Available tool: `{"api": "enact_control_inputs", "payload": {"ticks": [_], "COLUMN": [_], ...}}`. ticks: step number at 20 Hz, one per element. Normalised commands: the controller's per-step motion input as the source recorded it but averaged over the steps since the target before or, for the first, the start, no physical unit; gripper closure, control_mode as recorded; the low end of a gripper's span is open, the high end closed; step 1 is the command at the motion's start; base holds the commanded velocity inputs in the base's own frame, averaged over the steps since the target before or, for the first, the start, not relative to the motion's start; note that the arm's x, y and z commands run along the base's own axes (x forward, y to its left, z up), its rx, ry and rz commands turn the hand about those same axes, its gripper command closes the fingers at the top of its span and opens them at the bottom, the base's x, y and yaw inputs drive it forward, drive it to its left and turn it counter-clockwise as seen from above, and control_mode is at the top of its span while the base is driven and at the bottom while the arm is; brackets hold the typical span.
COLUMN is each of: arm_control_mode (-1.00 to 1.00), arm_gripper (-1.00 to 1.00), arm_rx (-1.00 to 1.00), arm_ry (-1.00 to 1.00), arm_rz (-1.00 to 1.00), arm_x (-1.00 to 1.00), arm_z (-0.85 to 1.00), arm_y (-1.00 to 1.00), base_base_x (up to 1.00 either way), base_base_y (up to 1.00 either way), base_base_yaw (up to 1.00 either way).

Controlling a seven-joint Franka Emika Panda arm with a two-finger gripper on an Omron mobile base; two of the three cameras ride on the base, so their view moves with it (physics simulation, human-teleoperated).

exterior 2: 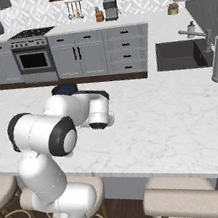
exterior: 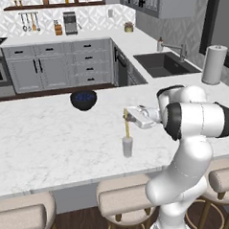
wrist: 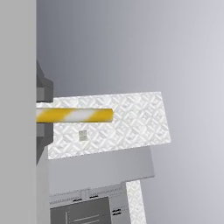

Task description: Take a straw from the drawer in front and place it inside the glass cup on the dining counter.

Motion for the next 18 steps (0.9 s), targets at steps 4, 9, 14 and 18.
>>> {"api": "enact_control_inputs", "payload": {"ticks": [4,9,14,18], "arm_control_mode": [-1.00,-1.00,-1.00,-1.00], "arm_gripper": [1.00,1.00,1.00,1.00], "arm_rx": [-0.01,0.00,0.00,0.00], "arm_ry": [0.00,0.00,-0.01,-0.01], "arm_rz": [0.00,0.00,0.00,0.00], "arm_x": [0.00,0.04,0.09,0.03], "arm_z": [-0.19,-0.07,0.00,-0.02], "arm_y": [0.00,0.01,0.02,0.01], "base_base_x": [0.00,0.00,0.00,0.00], "base_base_y": [0.00,0.00,0.00,0.00], "base_base_yaw": [0.00,0.00,0.00,0.00]}}
